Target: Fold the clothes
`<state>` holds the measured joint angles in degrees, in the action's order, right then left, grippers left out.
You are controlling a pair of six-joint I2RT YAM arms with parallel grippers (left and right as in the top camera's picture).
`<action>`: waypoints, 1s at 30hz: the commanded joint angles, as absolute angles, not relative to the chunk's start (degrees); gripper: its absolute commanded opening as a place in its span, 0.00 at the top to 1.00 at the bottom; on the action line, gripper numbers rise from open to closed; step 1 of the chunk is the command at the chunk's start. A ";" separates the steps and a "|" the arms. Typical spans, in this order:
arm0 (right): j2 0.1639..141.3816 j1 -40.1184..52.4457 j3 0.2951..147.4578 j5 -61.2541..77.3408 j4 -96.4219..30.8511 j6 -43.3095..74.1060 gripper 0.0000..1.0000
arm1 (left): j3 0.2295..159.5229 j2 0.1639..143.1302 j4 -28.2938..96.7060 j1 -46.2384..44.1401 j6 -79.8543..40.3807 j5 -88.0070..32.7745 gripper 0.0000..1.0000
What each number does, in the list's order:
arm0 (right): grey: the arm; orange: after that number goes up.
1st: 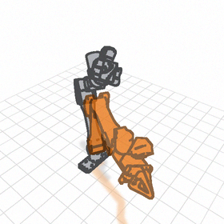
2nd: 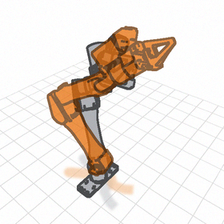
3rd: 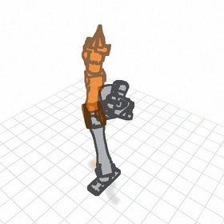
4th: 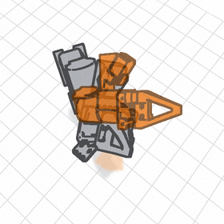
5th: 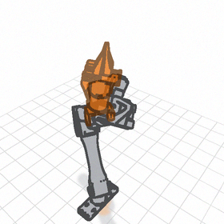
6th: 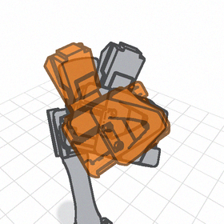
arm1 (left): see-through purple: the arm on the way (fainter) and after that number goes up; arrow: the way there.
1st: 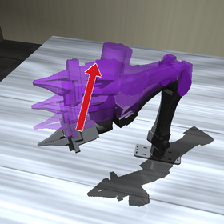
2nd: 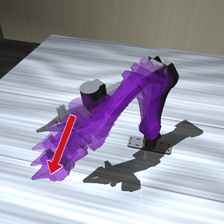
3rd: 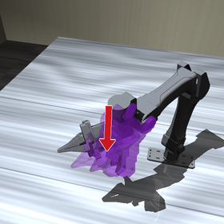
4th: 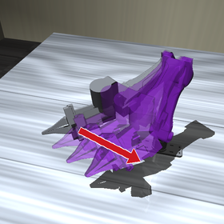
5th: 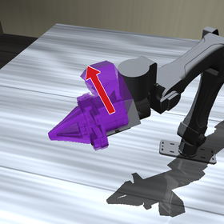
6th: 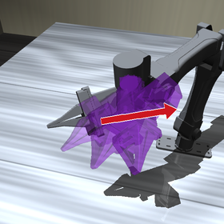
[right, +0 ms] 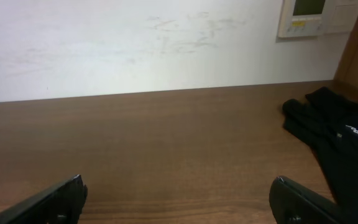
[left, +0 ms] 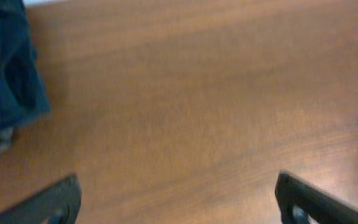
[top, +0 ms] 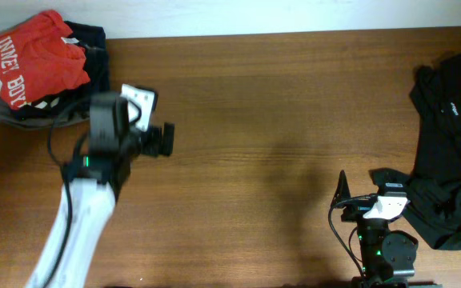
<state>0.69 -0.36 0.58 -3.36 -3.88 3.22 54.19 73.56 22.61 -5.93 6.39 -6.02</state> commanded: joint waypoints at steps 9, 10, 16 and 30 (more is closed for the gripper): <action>0.19 -0.05 0.32 -3.42 -4.32 3.40 0.01 | 20.32 39.40 0.73 -5.85 6.94 -5.72 0.01; 0.19 -0.05 0.32 -3.42 -4.32 3.40 0.01 | 18.85 37.34 0.16 -5.85 6.92 -5.23 0.01; 0.19 -0.05 0.32 -3.42 -4.32 3.40 0.01 | 13.63 26.68 -0.01 -5.80 6.94 -4.69 0.01; 0.19 -0.05 0.32 -3.42 -4.32 3.40 0.01 | 2.35 12.56 -7.40 -2.44 6.92 -4.75 0.01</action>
<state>0.64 -0.36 0.58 -3.36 -3.88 3.22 4.69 14.52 -5.17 -3.07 6.39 -5.34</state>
